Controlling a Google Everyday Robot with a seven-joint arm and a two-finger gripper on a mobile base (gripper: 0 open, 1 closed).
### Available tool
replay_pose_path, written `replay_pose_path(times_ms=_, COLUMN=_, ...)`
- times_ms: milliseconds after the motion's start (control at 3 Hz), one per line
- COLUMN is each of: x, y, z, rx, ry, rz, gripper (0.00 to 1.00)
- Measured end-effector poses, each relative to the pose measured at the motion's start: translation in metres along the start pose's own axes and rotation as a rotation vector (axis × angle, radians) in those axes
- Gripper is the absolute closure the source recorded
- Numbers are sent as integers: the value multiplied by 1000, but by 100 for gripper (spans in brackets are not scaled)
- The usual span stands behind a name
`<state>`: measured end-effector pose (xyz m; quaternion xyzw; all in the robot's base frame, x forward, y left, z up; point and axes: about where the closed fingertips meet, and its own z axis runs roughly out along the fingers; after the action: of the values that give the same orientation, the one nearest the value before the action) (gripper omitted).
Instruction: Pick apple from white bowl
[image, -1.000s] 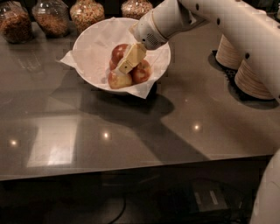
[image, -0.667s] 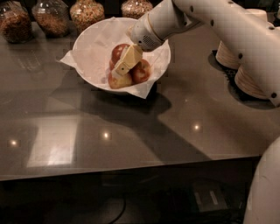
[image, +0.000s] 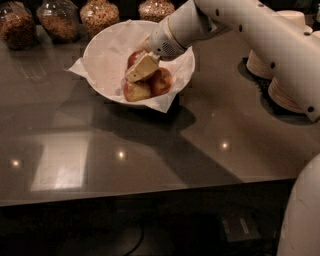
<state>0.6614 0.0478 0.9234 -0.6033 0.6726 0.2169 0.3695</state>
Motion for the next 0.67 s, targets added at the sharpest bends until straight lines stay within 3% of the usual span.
replay_pose_path(times_ms=667, x=1, y=1, z=0, rx=-5, ry=-1, rz=7, gripper=89)
